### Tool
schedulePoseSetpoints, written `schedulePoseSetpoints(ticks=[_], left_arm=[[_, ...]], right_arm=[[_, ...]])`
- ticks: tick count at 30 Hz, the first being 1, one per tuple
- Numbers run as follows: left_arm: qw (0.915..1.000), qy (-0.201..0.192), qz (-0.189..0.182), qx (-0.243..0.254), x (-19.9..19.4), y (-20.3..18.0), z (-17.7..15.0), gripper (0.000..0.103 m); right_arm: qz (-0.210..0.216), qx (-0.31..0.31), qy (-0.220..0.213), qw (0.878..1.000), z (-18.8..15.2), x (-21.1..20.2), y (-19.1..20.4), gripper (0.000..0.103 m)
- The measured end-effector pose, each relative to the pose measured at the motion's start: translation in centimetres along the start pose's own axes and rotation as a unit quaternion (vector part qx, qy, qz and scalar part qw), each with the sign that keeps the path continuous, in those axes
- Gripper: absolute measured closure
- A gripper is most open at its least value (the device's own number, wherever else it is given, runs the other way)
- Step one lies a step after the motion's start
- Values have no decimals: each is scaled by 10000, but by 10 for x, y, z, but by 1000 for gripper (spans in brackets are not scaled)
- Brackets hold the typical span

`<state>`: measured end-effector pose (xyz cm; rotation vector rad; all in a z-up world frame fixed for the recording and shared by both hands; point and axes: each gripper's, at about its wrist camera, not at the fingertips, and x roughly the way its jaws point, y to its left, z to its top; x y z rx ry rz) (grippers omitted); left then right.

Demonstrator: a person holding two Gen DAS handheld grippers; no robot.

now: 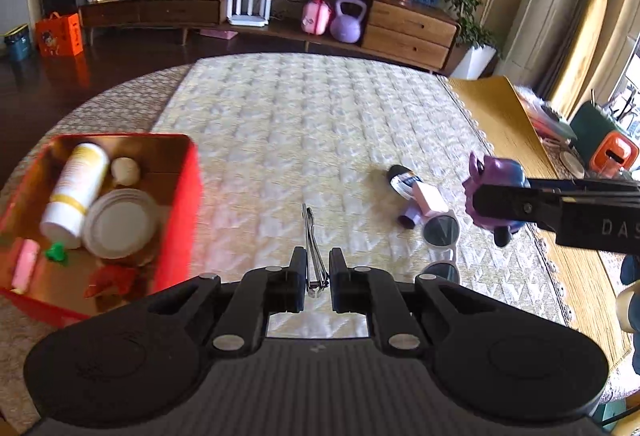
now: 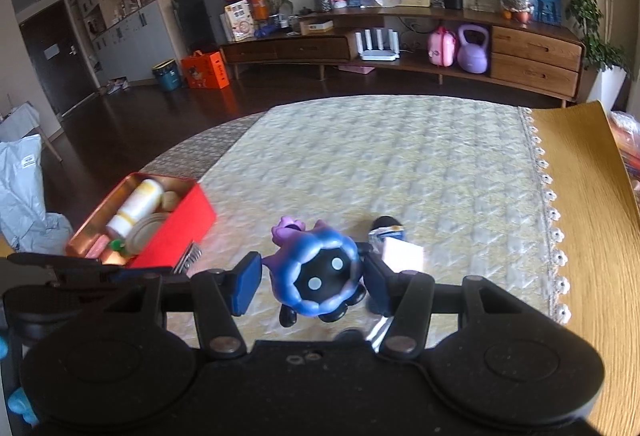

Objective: Organize rigid objects
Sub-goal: 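Carry the plush toy with the right tool to the red box while the left tool carries the clipper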

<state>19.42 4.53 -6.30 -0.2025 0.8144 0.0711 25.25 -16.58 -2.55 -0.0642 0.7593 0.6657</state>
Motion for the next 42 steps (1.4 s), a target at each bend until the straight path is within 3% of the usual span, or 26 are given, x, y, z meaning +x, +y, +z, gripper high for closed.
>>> schedulePoseSetpoints(ticks=[16, 31, 42], left_arm=[[9989, -273, 384, -53, -49, 86, 0, 91], [9965, 22, 747, -368, -30, 162, -4, 91], [9940, 286, 832, -653, -8, 190, -9, 91]], right_arm=[[283, -586, -16, 9979, 10, 14, 92, 48], [307, -1069, 72, 9938, 32, 68, 151, 48], [264, -1222, 384, 9914, 38, 128, 177, 48]])
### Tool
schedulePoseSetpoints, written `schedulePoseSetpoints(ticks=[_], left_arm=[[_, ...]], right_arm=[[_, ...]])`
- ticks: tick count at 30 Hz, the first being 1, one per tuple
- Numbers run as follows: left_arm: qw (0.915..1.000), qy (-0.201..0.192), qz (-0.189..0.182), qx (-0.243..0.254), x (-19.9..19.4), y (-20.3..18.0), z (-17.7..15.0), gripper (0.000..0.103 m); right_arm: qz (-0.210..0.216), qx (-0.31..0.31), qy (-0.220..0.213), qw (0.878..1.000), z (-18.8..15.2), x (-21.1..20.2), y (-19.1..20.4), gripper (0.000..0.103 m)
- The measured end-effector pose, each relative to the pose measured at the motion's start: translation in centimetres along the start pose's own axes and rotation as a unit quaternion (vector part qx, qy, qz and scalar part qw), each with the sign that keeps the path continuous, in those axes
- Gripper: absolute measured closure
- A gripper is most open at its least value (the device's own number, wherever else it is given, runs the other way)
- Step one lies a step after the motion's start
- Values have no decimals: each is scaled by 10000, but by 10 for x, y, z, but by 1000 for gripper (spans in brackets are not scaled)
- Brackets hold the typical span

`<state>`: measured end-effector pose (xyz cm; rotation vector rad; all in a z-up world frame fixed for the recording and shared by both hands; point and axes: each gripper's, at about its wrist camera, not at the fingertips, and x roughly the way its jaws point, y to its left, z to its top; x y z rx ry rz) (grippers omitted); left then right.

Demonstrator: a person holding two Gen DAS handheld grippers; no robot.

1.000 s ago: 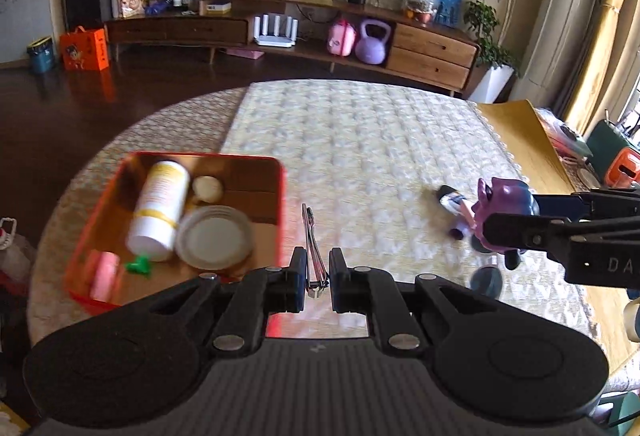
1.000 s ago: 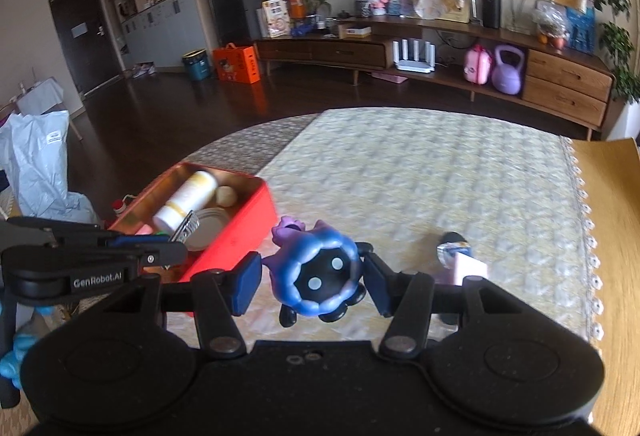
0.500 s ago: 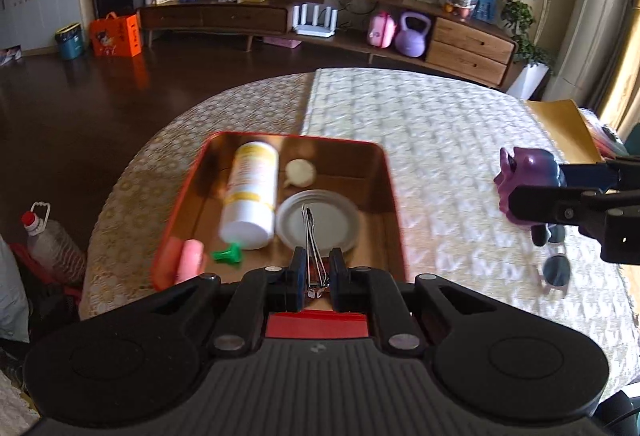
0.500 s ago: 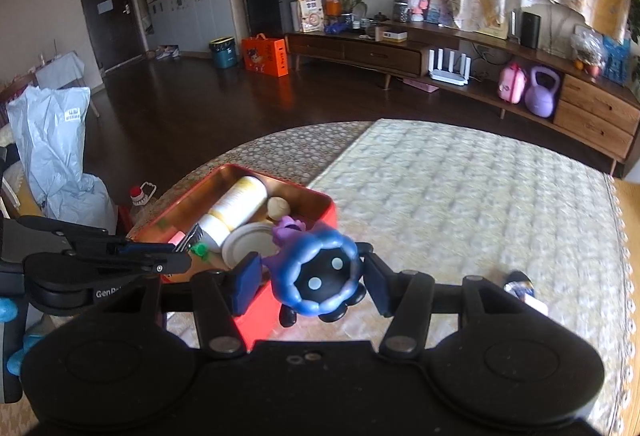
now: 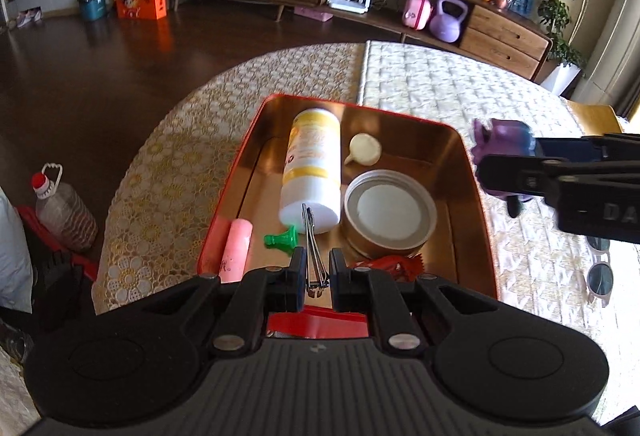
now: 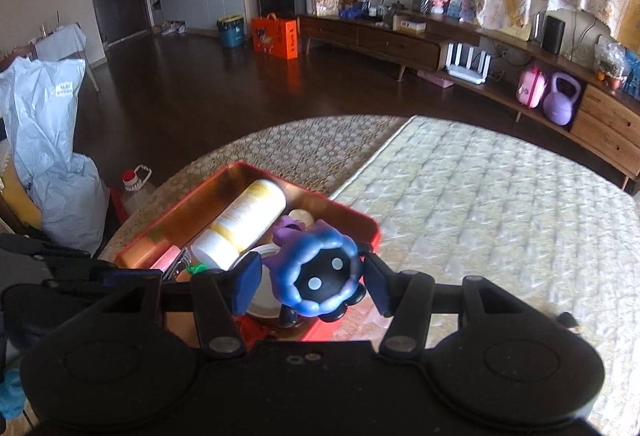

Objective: Organize rigid objects
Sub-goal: 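Carry the plush toy with the right tool to the red box while the left tool carries the clipper, then open the right tool to set the plush toy in the box while the left tool drops the clipper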

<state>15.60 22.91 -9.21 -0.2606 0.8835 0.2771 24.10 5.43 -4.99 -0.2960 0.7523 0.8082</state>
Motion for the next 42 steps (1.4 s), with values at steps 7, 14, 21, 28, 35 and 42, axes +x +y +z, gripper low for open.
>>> schedulePoseSetpoints(ticks=[7, 14, 21, 28, 35, 42], left_arm=[[9999, 109, 1, -90, 13, 6, 0, 91], [9998, 164, 29, -128, 23, 11, 4, 91], [9997, 250, 16, -60, 31, 9, 5, 90], [9989, 454, 6, -85, 36, 10, 10, 89], [9983, 563, 33, -137, 37, 10, 13, 89], [9983, 560, -18, -150, 32, 9, 13, 88]], right_arm=[[58, -281, 191, 9994, 3, 28, 14, 48], [14, -597, 346, 9976, 0, 46, 24, 48], [23, -689, 423, 9967, -4, 50, 27, 48], [38, -601, 459, 9971, -3, 49, 25, 47], [56, -553, 369, 9978, -2, 41, 24, 47], [139, -485, 274, 9984, -2, 28, 22, 43]])
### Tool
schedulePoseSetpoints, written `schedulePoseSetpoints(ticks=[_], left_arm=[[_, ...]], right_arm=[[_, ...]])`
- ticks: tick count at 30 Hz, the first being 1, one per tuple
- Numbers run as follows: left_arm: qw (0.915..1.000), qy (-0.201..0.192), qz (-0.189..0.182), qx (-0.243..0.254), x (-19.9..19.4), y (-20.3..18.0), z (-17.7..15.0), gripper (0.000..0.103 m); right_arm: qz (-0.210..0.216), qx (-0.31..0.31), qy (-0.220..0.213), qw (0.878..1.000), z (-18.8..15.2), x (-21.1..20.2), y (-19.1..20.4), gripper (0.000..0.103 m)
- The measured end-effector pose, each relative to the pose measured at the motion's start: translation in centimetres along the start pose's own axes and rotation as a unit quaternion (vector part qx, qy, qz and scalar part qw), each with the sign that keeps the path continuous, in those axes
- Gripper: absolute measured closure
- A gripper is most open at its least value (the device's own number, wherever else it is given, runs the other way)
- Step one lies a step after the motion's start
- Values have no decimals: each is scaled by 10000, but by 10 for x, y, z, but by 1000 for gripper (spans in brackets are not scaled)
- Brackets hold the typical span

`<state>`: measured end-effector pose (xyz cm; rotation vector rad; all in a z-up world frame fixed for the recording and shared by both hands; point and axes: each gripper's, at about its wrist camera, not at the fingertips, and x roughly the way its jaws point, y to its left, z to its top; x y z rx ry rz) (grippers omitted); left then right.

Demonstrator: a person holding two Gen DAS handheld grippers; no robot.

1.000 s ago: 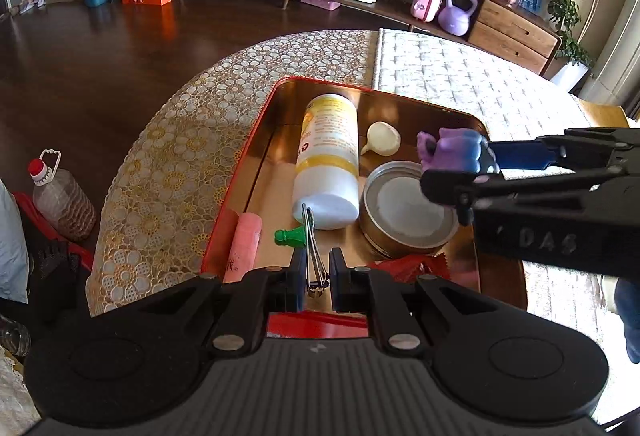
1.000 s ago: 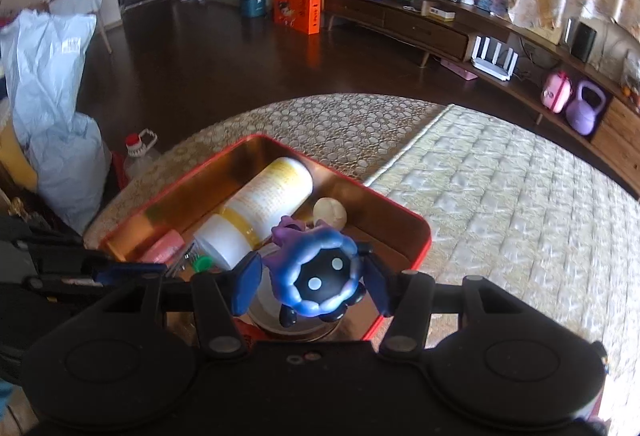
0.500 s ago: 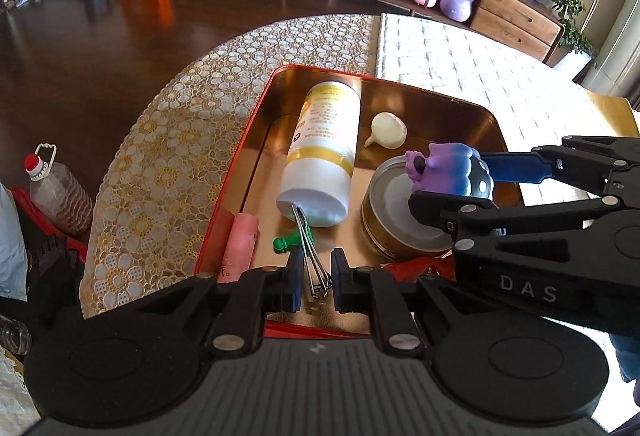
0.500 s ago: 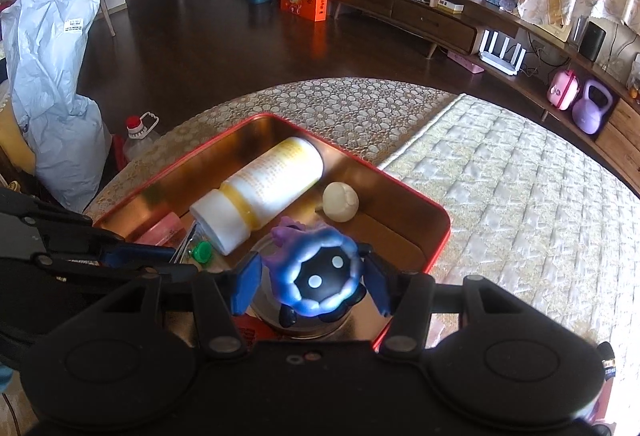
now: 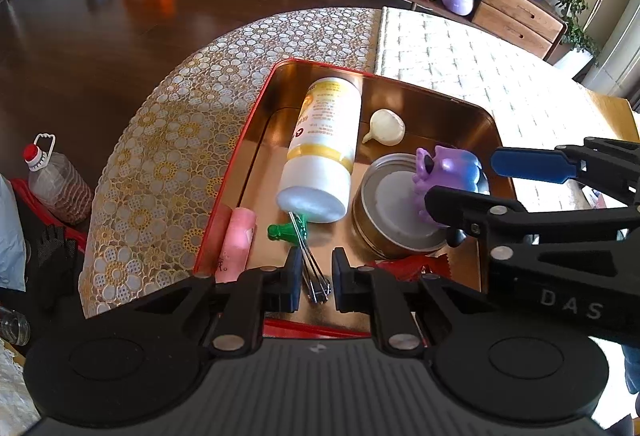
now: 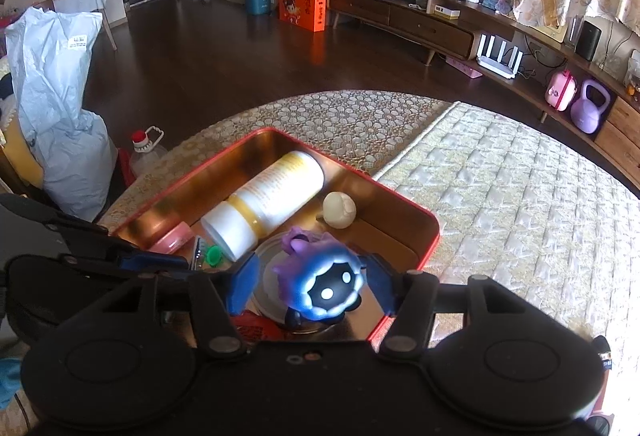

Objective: Organize rigid objects
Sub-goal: 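Open the right tool to set the plush toy in the box while the left tool drops the clipper, then move both tools back toward the sunglasses and remaining items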

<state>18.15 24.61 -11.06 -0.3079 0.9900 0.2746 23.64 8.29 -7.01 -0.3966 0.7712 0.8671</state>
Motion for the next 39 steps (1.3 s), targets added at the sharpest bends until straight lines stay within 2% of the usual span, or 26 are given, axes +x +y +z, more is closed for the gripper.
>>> schedulePoseSetpoints(ticks=[5, 13, 19, 20, 21, 24, 29, 32, 37, 39], left_arm=[[10000, -24, -21, 50, -7, -3, -2, 87], [9998, -208, 29, 53, -24, -7, -6, 48], [9991, -399, -39, 149, -43, -17, -11, 46], [9989, -437, -50, 166, -46, -18, -12, 45], [9987, -477, -64, 186, -50, -21, -13, 43], [9977, -619, -100, 243, -60, -27, -17, 37], [9962, -764, -131, 389, -74, -41, -24, 36], [9956, -812, -181, 435, -80, -50, -28, 36], [9947, -840, -274, 517, -87, -65, -36, 33], [9942, -851, -310, 573, -89, -72, -39, 33]], right_arm=[[94, 87, -96, 9999, -2, -13, -1, 43], [225, 232, -249, 9992, -7, -36, -5, 40], [393, 374, -424, 9976, -15, -60, -9, 38], [393, 407, -443, 9974, -17, -64, -10, 35], [403, 441, -471, 9971, -19, -69, -11, 31], [421, 514, -549, 9963, -26, -82, -16, 30], [477, 715, -679, 9940, -38, -105, -26, 25], [466, 824, -780, 9924, -46, -118, -32, 17], [399, 1060, -883, 9896, -60, -135, -41, 15], [328, 1219, -915, 9878, -65, -142, -45, 11]])
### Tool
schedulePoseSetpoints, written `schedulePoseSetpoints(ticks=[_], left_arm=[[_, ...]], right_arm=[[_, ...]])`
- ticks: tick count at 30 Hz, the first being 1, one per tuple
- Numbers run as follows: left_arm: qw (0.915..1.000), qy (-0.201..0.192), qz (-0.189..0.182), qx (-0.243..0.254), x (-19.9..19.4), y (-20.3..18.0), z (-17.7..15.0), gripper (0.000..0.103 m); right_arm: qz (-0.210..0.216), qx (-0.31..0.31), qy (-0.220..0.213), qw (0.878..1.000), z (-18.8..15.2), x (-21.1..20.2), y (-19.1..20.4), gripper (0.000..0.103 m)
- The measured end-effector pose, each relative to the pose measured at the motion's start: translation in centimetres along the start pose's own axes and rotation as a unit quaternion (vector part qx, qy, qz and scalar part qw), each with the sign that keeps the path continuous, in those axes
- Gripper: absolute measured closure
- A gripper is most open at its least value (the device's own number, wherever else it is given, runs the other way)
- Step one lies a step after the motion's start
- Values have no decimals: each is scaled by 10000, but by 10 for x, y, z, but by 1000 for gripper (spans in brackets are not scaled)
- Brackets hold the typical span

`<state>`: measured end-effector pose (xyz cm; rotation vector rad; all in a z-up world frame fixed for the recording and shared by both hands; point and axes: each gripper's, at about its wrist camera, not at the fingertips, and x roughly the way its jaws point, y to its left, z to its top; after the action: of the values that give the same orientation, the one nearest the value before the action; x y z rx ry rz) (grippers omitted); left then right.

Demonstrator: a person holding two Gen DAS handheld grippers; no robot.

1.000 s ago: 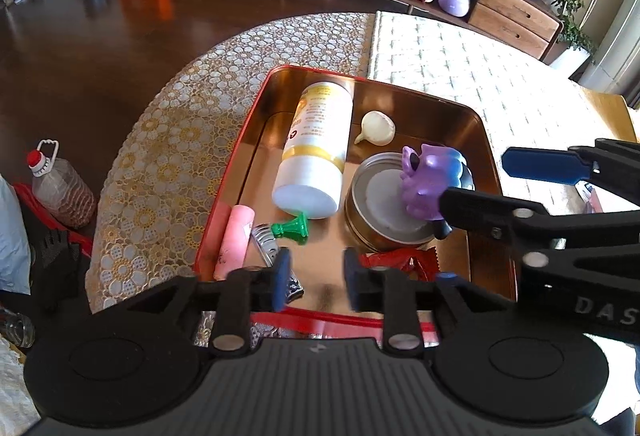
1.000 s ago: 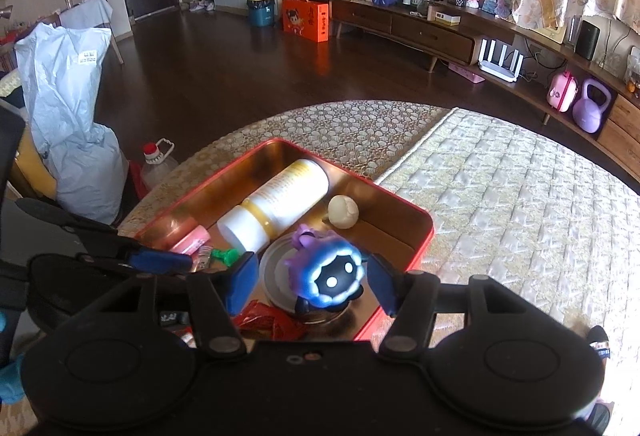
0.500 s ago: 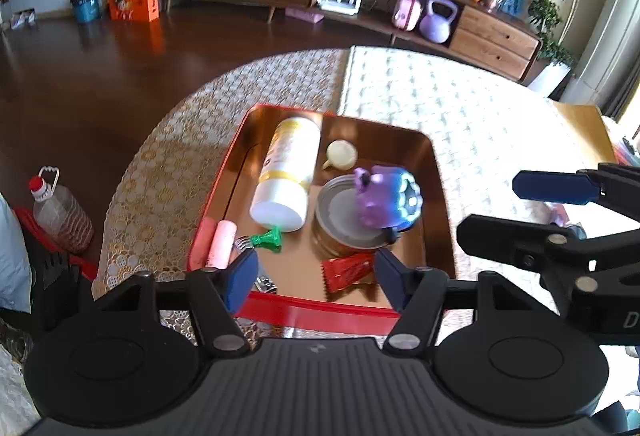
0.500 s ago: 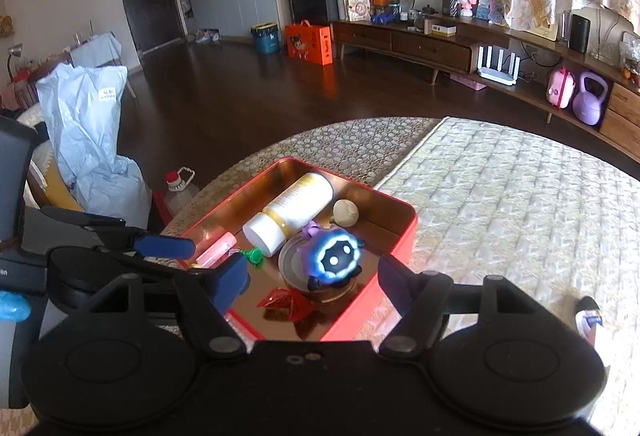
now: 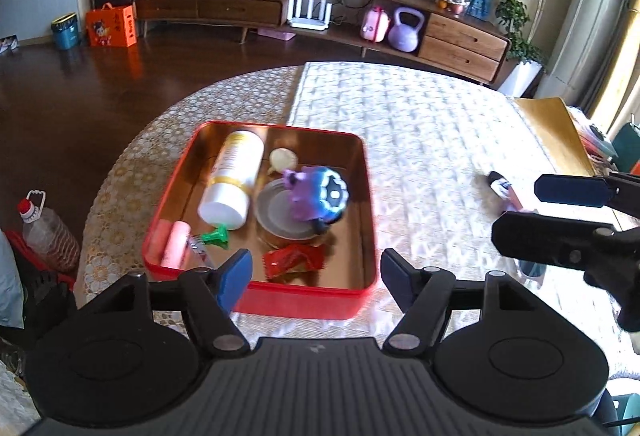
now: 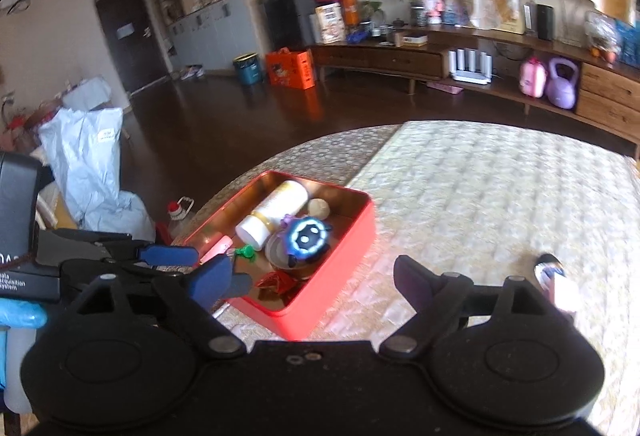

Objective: Organize rigid objects
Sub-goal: 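Move both tools back toward the sunglasses and remaining items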

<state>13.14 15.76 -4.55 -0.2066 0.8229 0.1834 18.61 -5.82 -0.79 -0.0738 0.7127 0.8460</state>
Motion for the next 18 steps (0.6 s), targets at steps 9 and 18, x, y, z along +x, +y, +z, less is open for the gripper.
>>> schedulePoseSetpoints(ticks=[9, 18], left_arm=[[9997, 20, -100, 217, 1, -34, -7, 26], [9984, -94, -295, 464, 7, -79, -10, 21]], right_arm=[[-340, 387, -79, 9986, -20, -29, -23, 1], [-671, 548, -181, 9961, -37, -50, -59, 1]])
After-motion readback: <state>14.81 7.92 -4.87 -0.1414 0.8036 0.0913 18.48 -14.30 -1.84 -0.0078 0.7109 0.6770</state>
